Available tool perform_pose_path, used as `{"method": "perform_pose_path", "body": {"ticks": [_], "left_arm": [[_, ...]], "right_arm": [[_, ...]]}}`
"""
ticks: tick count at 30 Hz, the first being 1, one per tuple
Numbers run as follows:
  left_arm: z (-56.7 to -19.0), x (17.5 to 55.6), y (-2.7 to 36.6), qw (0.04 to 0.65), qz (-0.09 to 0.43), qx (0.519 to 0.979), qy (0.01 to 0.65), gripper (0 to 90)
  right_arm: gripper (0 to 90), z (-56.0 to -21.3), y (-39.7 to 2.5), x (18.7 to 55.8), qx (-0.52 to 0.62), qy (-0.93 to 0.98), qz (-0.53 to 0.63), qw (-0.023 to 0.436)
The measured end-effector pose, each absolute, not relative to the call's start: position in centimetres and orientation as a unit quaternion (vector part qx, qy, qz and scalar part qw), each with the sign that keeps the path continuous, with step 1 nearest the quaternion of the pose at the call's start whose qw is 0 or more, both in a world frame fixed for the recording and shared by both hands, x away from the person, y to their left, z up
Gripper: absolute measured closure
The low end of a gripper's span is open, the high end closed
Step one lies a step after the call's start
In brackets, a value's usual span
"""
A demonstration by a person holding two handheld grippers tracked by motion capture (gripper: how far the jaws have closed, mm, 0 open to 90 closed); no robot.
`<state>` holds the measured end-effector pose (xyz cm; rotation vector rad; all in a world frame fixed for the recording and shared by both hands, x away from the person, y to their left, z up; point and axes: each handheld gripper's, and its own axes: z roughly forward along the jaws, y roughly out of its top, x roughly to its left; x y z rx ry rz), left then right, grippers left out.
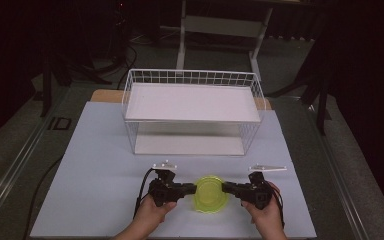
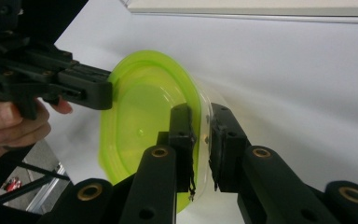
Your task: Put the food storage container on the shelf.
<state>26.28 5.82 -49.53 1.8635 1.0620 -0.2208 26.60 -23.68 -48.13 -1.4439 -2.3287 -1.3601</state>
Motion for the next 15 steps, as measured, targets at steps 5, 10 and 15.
{"method": "perform_pose_path", "body": {"ticks": [5,10,15], "left_arm": [[-48.7,26.4,6.1,0.476,-0.09,0.762,0.429,82.8],[-47.6,26.5,6.1,0.479,-0.085,0.763,0.427,82.9],[-46.8,26.6,6.5,0.484,-0.083,0.76,0.426,83.0]], "right_arm": [[81.0,-47.6,-23.6,26.2,-0.467,-0.761,-0.448,0.043],[81.0,-46.5,-23.6,26.0,-0.464,-0.757,-0.459,0.033],[81.0,-45.8,-23.3,26.1,-0.461,-0.758,-0.462,0.027]]}}
